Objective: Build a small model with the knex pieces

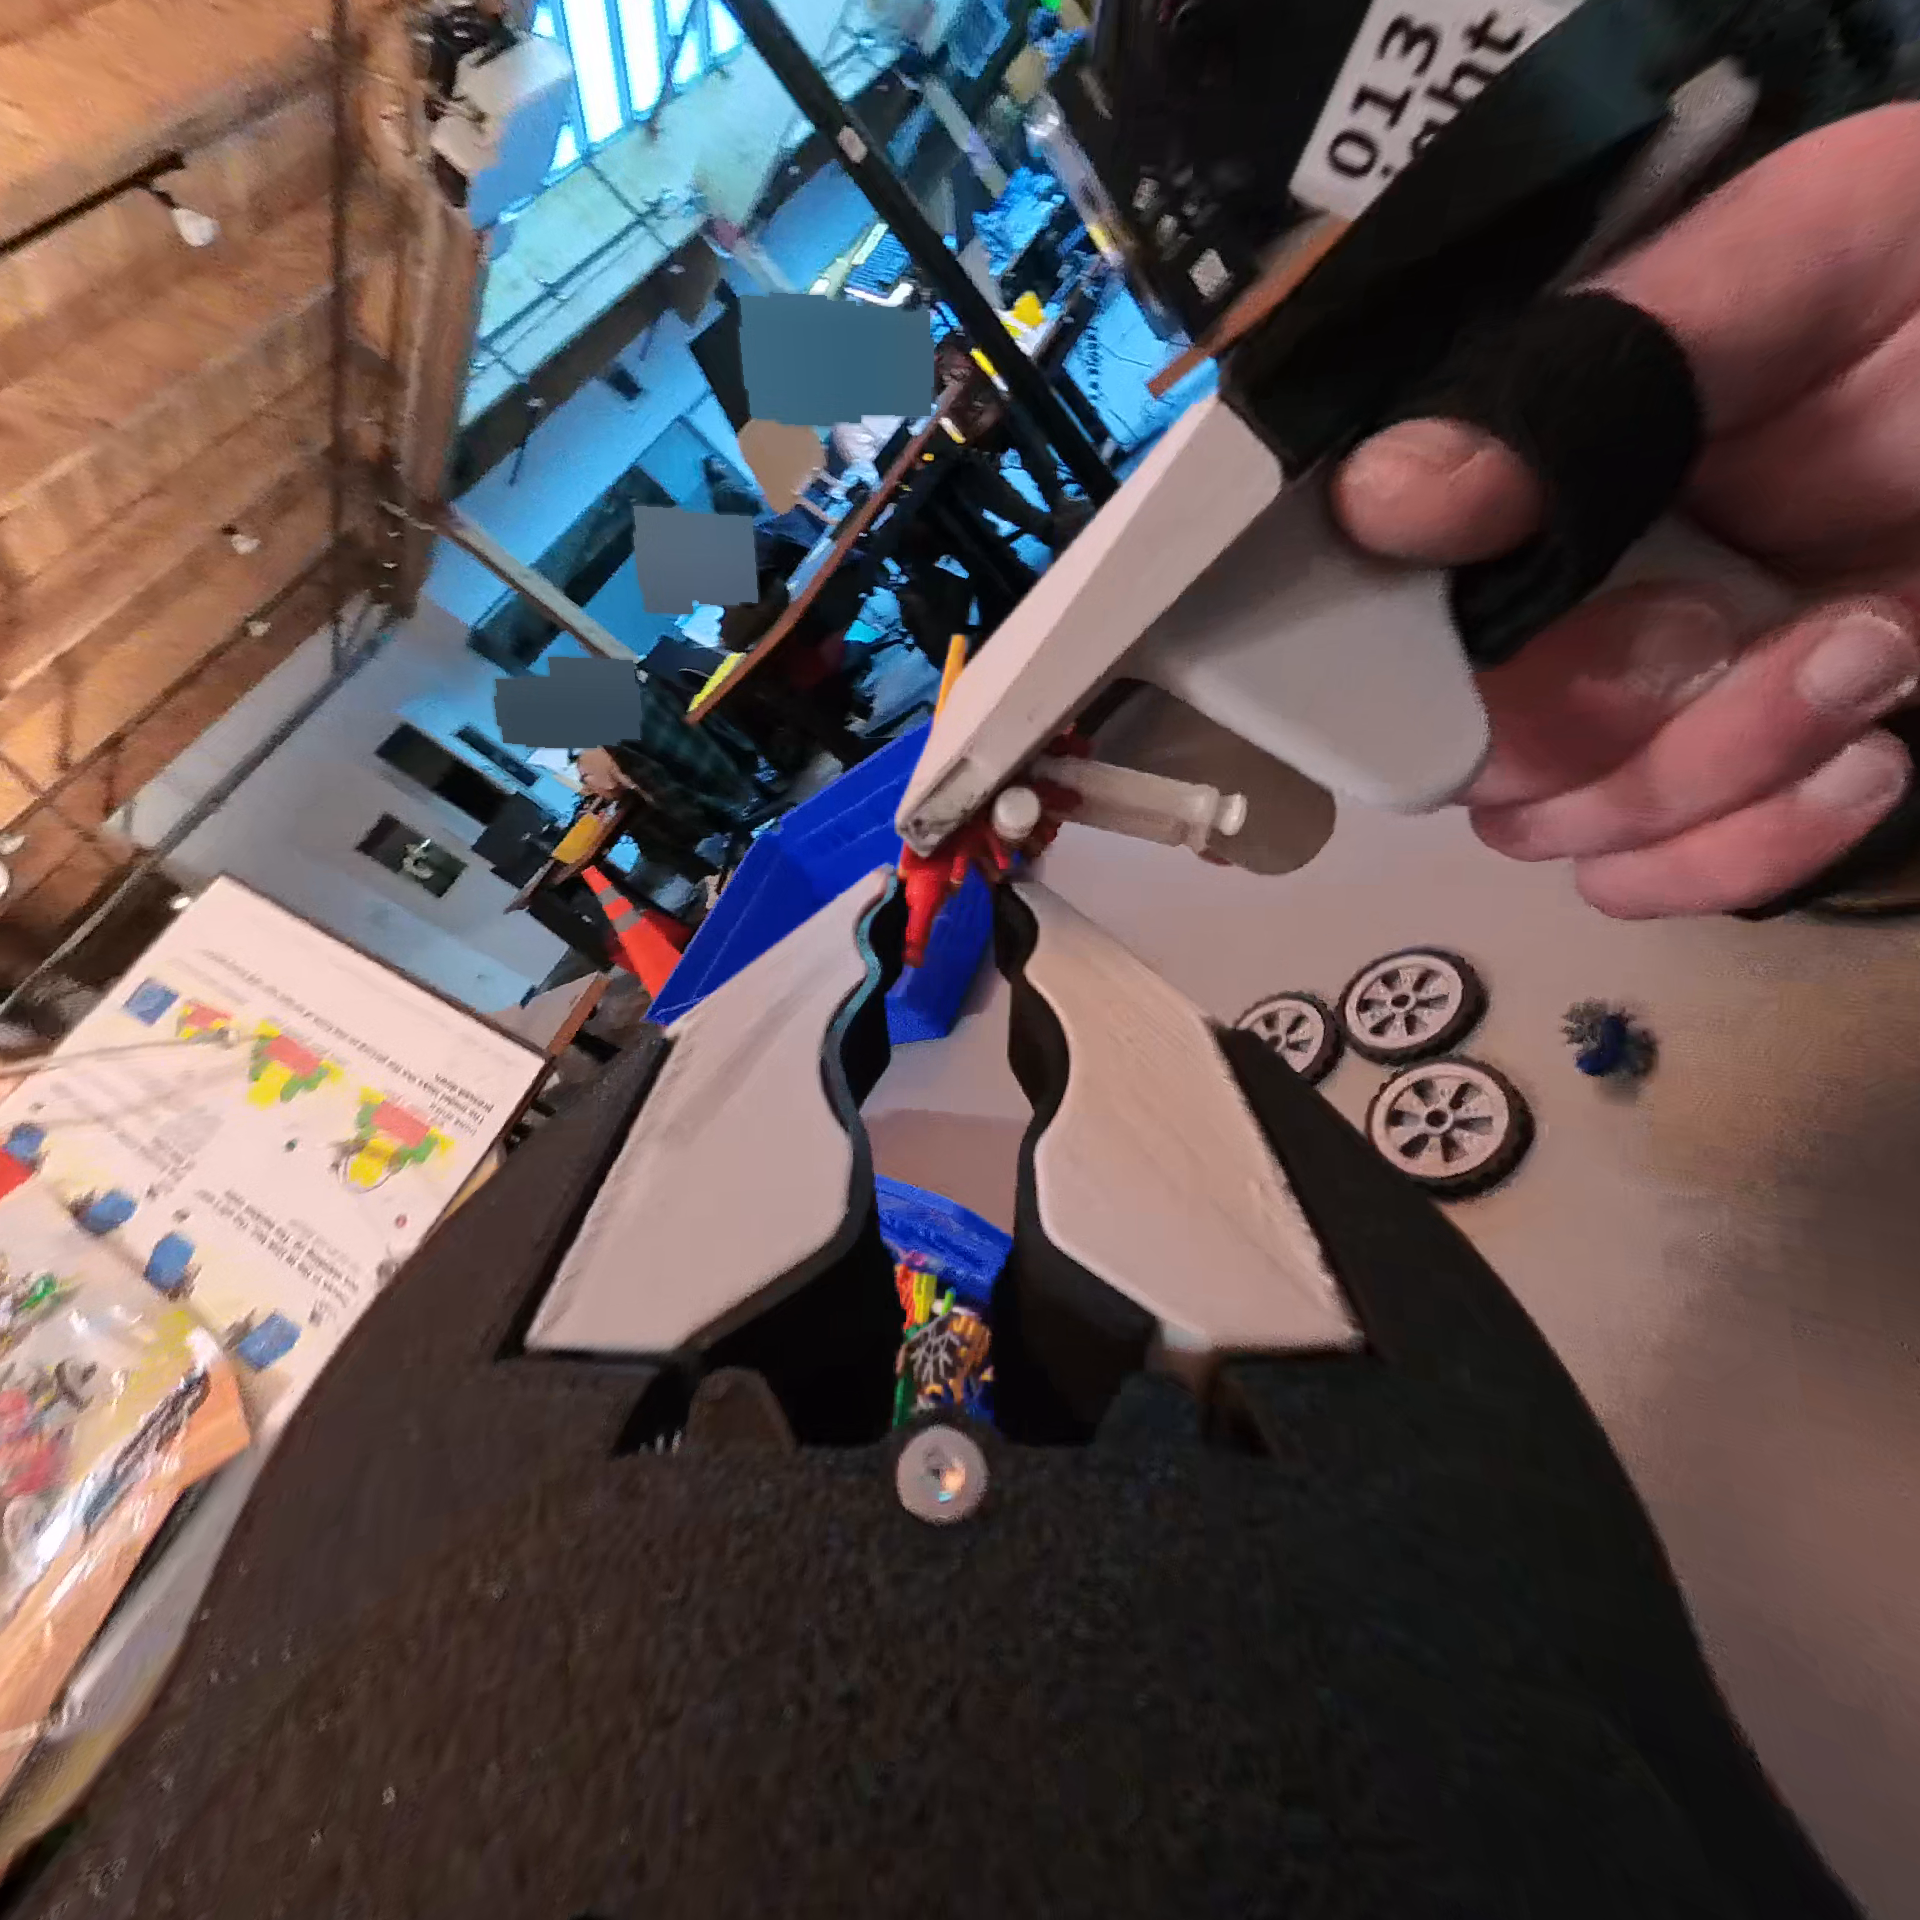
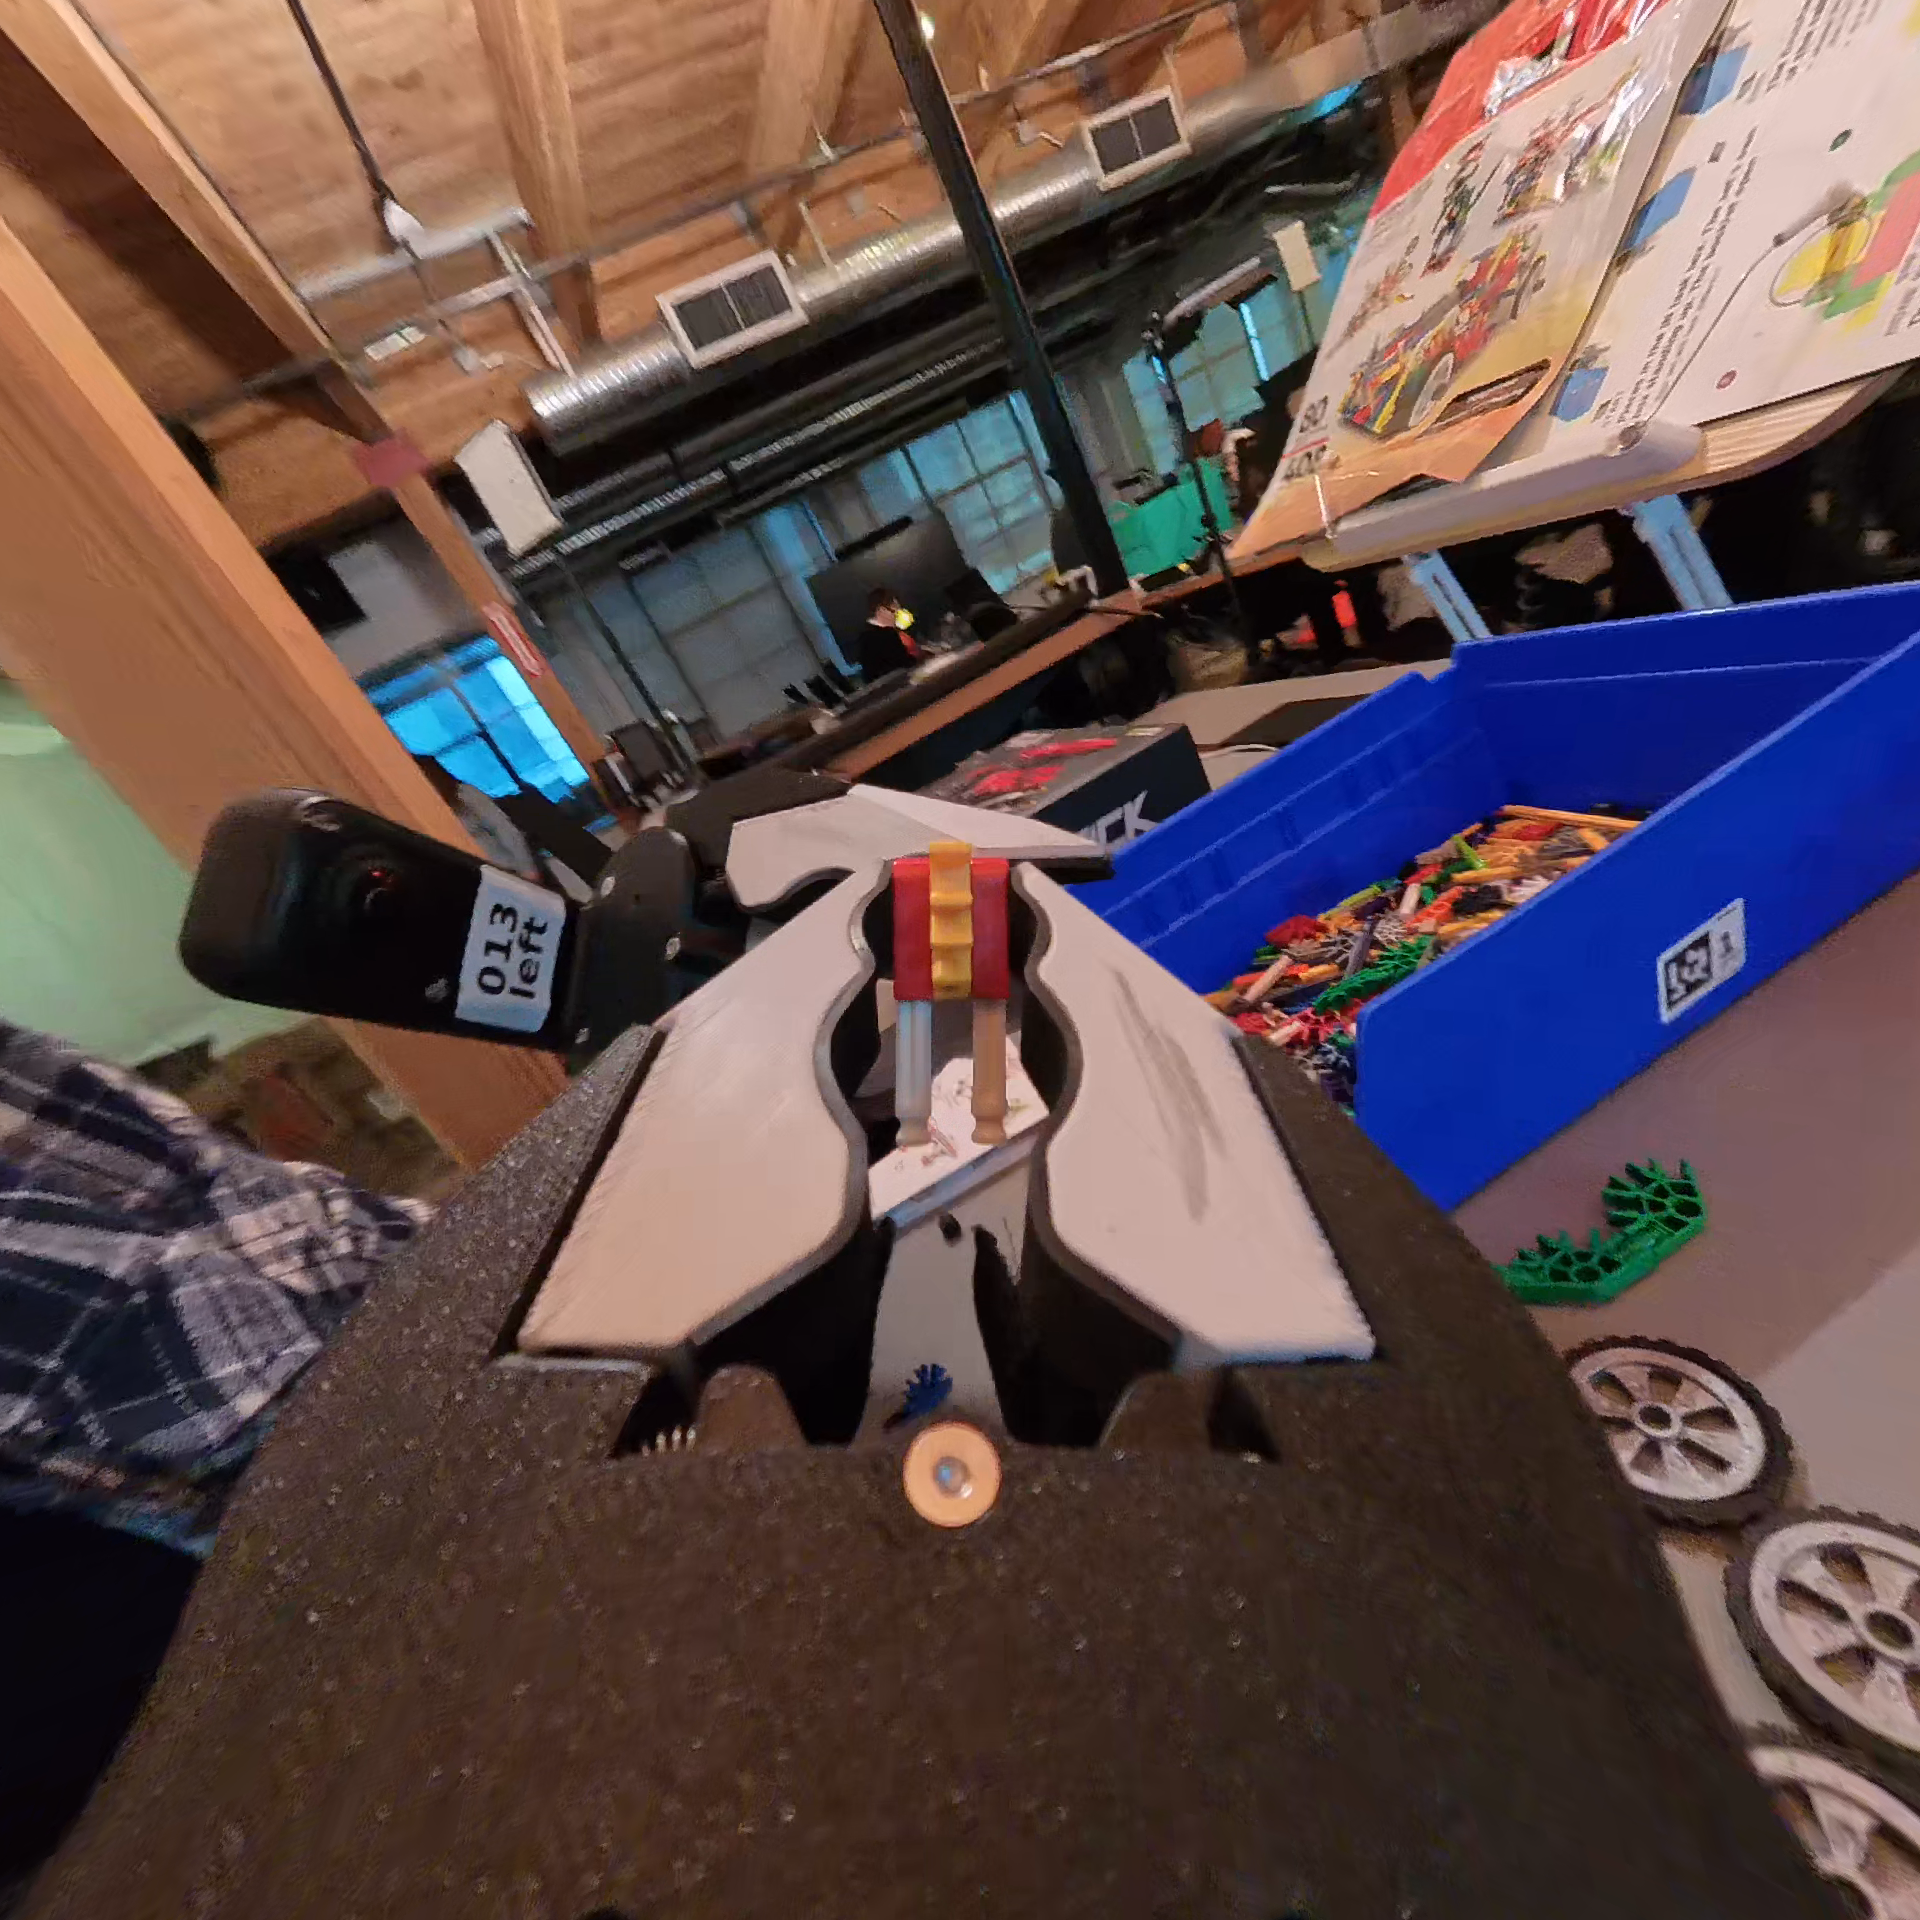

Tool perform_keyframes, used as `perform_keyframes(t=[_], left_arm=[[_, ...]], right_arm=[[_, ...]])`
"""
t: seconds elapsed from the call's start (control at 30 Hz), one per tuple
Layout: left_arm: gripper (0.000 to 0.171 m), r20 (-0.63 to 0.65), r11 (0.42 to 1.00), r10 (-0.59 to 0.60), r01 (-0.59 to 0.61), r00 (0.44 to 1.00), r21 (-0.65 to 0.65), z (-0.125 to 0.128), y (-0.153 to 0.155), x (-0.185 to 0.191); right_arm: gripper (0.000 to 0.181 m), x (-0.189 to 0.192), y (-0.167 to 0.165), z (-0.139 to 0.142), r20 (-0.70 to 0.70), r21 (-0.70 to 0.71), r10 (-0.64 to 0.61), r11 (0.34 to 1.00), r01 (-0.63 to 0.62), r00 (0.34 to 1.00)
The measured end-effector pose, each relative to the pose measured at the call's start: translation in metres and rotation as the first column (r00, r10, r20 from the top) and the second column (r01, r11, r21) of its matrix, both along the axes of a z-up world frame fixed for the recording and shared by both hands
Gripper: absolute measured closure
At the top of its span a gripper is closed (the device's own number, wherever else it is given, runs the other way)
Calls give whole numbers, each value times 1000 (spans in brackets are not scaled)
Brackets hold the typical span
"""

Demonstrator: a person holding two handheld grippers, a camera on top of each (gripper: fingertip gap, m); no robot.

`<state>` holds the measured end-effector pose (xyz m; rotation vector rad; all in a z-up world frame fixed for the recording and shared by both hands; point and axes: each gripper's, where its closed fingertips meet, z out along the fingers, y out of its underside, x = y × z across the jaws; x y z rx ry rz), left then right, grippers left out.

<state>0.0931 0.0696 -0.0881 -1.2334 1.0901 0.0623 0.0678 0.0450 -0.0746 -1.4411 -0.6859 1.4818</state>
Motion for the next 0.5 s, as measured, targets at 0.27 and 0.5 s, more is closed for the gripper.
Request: perform_keyframes(t=[0.27, 0.5], left_arm=[[161, 226, 982, 181, -160, 957, -104, -3, -17, -5], [170, 252, 963, 259, -230, 932, -141, -17, -37, 13]], right_arm=[[147, 21, -29, 7, 151, 117, -116, 988, 99, 982], [138, 125, -80, 55, 148, 308, -197, 940, 144, 969]])
